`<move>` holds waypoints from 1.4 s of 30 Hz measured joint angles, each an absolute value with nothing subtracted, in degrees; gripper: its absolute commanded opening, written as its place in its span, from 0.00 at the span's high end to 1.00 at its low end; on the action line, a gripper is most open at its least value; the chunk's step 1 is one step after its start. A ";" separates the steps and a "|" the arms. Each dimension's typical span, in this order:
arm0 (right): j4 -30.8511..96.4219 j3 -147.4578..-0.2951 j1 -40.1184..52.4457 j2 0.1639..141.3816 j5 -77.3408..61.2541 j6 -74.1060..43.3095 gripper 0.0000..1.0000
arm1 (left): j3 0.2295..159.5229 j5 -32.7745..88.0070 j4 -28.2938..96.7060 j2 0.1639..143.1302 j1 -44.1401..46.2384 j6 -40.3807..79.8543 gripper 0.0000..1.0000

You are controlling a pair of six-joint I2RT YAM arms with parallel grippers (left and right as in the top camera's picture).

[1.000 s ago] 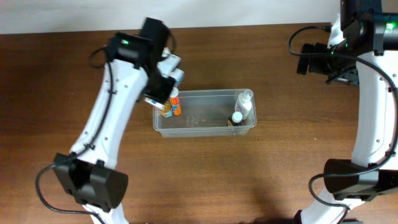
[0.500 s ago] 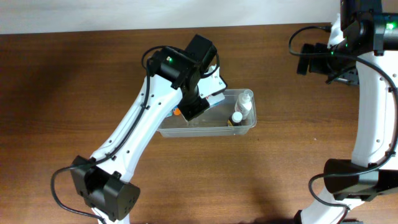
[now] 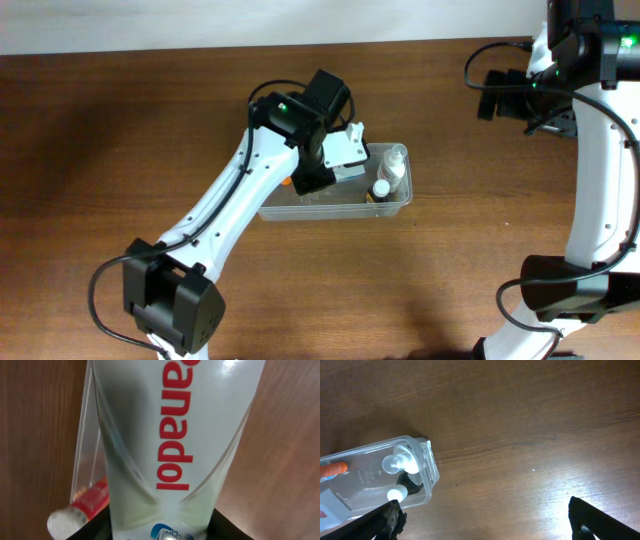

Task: Pack container
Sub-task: 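Lift Panadol box and carry it right into the container, then lower Panadol box flat into container and open left gripper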

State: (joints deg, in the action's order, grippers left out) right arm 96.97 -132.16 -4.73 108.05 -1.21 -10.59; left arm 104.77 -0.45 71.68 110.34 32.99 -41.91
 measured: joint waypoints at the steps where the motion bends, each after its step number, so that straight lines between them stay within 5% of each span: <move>1: 96.97 -132.16 -4.73 108.05 -1.23 -10.57 0.02 | 104.05 -0.47 70.89 110.34 32.99 -42.92 0.52; 42: 96.97 -132.16 -4.73 108.05 -1.23 -10.59 0.02 | 86.96 -1.13 49.54 110.34 31.79 -50.15 0.48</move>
